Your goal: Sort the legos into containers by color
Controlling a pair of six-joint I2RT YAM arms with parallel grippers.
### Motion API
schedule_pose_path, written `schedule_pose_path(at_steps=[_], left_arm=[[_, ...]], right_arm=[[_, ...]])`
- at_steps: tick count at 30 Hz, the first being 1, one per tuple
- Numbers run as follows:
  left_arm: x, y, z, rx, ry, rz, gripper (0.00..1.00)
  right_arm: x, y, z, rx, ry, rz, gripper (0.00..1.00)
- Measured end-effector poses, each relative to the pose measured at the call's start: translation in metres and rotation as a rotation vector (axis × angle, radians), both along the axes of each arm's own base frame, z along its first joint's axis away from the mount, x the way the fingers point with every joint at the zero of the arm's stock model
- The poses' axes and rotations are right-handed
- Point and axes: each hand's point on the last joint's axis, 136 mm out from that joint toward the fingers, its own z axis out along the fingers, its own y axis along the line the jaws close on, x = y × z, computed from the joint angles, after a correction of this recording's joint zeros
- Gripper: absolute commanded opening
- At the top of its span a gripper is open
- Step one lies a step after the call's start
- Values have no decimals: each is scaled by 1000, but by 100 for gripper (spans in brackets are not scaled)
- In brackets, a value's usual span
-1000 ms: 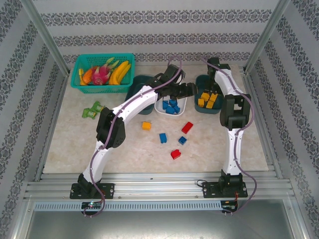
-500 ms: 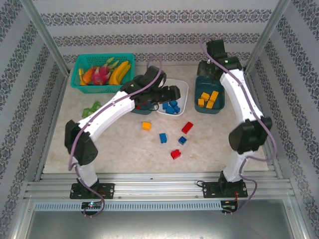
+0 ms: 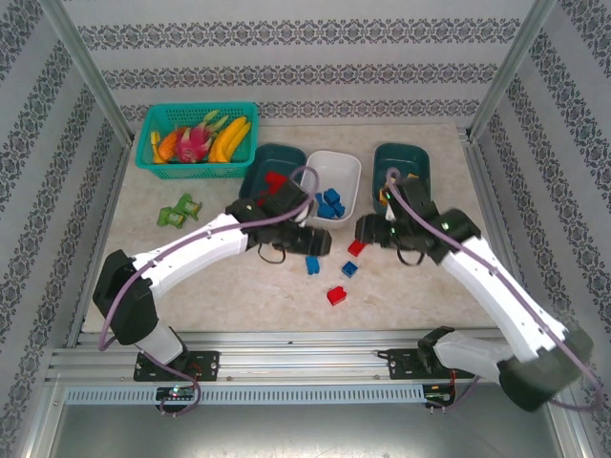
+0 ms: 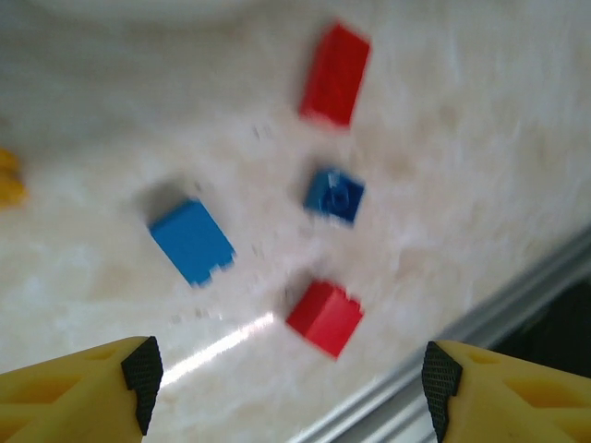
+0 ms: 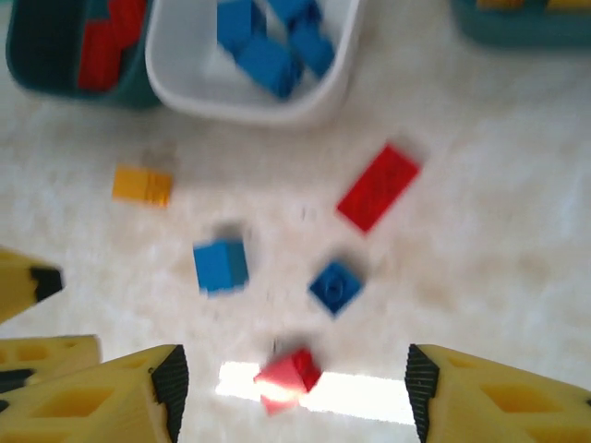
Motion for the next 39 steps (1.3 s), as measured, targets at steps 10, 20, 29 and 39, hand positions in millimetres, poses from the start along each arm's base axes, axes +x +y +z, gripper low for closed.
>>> schedule_pose_path(at_steps=[10, 20, 29, 39], left_arm=[[-60, -47, -65, 223, -76, -373, 81], [-51, -59, -116, 381, -100, -428, 76], [-49, -64, -136, 409, -85, -448, 54], [-40, -69, -131, 415, -108, -418, 32]], right_arm=[[-109, -38, -36, 238, 164, -244, 73], [-124, -48, -42, 250, 226, -332, 73], [-124, -48, -41, 234, 242, -333, 73], [-117, -46, -37, 198, 249, -313, 73]])
